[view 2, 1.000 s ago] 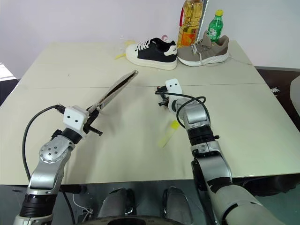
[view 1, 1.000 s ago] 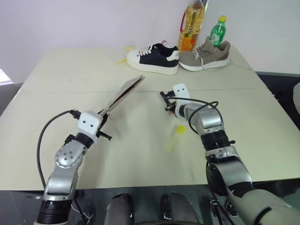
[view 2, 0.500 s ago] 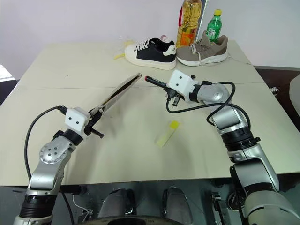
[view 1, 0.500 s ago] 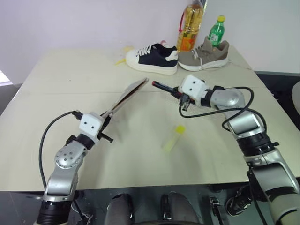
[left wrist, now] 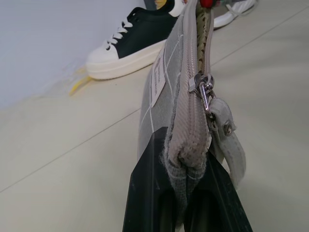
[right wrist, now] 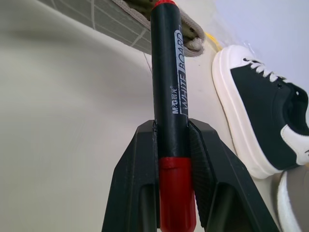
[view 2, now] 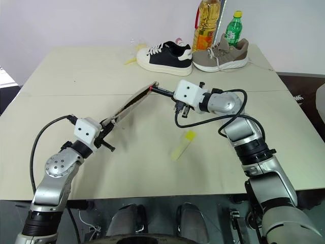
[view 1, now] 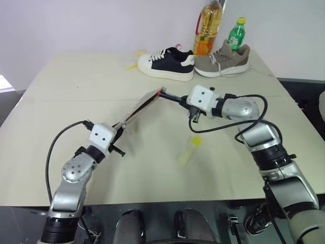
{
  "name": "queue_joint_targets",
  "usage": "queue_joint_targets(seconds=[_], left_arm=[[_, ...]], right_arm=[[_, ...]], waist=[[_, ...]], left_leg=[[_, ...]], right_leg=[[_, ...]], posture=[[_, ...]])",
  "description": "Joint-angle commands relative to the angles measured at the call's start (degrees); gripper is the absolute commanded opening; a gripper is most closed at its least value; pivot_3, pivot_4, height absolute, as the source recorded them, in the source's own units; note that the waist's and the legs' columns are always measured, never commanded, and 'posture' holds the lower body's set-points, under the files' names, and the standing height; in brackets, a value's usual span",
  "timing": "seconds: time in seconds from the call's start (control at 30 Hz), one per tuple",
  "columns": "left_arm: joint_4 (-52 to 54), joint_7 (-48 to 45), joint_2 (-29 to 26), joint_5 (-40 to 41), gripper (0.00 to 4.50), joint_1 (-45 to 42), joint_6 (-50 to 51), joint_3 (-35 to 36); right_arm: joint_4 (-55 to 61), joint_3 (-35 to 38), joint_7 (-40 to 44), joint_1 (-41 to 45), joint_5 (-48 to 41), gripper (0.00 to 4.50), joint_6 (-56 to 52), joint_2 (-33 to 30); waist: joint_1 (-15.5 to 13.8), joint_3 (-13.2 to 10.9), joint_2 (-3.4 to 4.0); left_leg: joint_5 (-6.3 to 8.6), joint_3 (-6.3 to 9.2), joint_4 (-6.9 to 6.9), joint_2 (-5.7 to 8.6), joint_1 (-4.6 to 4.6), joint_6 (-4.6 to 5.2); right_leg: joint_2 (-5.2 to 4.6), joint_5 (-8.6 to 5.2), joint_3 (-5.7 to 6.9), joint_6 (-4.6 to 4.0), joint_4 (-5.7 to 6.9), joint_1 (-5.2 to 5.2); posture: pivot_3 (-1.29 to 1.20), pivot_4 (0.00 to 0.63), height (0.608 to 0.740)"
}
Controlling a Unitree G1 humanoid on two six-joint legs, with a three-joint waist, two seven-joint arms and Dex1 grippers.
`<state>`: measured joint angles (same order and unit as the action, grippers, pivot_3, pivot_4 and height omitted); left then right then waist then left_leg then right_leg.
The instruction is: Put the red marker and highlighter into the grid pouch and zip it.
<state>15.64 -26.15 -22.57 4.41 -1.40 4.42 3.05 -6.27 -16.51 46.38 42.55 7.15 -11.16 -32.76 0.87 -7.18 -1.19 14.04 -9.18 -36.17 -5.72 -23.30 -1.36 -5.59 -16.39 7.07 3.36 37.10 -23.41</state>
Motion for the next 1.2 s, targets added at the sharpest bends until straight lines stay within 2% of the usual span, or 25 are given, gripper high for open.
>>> queue_joint_targets(seconds=[0.03, 0.17, 0.37, 0.5, 0.6, 0.73, 0.87, 1.0, 1.2], left_arm=[[2.43, -0.52, -0.48, 0.71, 0.0, -0.57, -1.06, 0.06], [3.05, -2.09, -1.26, 0.82, 0.0, -0.43, -1.09, -0.43], [3.24, -5.81, -3.79, 1.48, 0.0, -0.42, -0.91, -1.0], [4.23, -9.04, -5.73, 2.66, 0.0, -0.28, -0.03, -2.02], [4.5, -9.3, -5.81, 2.78, 0.0, -0.44, 0.45, -2.06], [4.91, -9.02, -5.69, 2.71, 0.0, -0.09, 0.82, -2.0], [4.73, -8.58, -5.43, 2.42, 0.0, 0.45, 0.71, -2.12], [3.93, -8.16, -5.35, 2.08, 0.0, 0.54, 0.32, -2.05], [2.69, -8.26, -5.21, 2.14, 0.0, 0.15, -0.07, -2.18]], right_arm=[[1.12, -0.21, 0.32, 1.81, 2.19, 0.34, 2.87, -0.9], [1.04, -1.86, 1.36, 1.96, 5.78, 0.34, 7.88, -2.88], [0.74, -6.09, 3.46, 1.98, 12.23, 0.34, 21.63, -7.17], [0.82, -8.55, 3.65, 1.5, 14.3, 0.34, 29.25, -6.64], [0.51, -8.83, 4.24, 1.22, 14.03, 0.34, 30.64, -5.67], [0.93, -6.82, 5.14, 1.13, 11.09, 2.36, 28.78, -4.42], [3.48, -1.85, 7.06, 1.02, 2.46, 4.35, 22.3, -2.64], [8.37, 5.71, 15.1, -0.09, -12.81, 4.35, 5.28, -4.88], [9.34, 7.38, 26.72, -8.79, -18.21, 4.35, -1.21, -15.58]], waist=[[0.0, 0.0, 0.0], [-0.08, 0.0, 0.0], [0.02, -0.01, 0.01], [0.17, -0.01, 0.01], [0.11, -0.01, 0.02], [0.05, -0.01, 0.01], [-0.04, -0.01, 0.01], [-0.23, -0.01, 0.01], [-0.29, 0.03, -0.05]], left_leg=[[0.0, 0.0, 0.0, 0.0, 0.0, 0.0], [0.0, 0.0, -0.01, 0.0, 0.0, 0.0], [0.0, -0.02, -0.01, 0.0, 0.01, 0.0], [0.0, -0.03, -0.01, 0.0, 0.02, -0.01], [-0.01, -0.03, -0.02, -0.01, 0.02, -0.02], [-0.02, -0.02, -0.06, -0.01, 0.02, -0.03], [-0.02, -0.02, -0.07, 0.0, 0.02, -0.02], [-0.01, 0.03, -0.09, 0.0, 0.02, -0.02], [0.02, 0.1, -0.08, 0.03, 0.05, 0.04]], right_leg=[[0.0, 0.0, 0.0, 0.0, 0.0, 0.0], [0.0, 0.0, 0.0, 0.0, 0.0, 0.01], [0.0, 0.0, 0.0, 0.0, -0.01, 0.0], [0.0, 0.0, 0.0, 0.0, 0.0, 0.0], [0.02, 0.0, 0.0, 0.0, 0.01, 0.0], [0.01, 0.0, 0.0, 0.0, 0.01, 0.04], [0.01, 0.0, -0.01, 0.0, 0.01, 0.05], [0.0, 0.0, 0.0, -0.01, 0.01, 0.08], [-0.06, -0.01, 0.02, -0.02, -0.1, 0.2]], posture=[[0.0, 0.15, 0.705], [0.0, 0.15, 0.705], [0.0, 0.15, 0.705], [0.0, 0.15, 0.705], [0.0, 0.15, 0.705], [0.0, 0.15, 0.705], [0.0, 0.15, 0.705], [0.0, 0.15, 0.705], [0.0, 0.15, 0.705]])
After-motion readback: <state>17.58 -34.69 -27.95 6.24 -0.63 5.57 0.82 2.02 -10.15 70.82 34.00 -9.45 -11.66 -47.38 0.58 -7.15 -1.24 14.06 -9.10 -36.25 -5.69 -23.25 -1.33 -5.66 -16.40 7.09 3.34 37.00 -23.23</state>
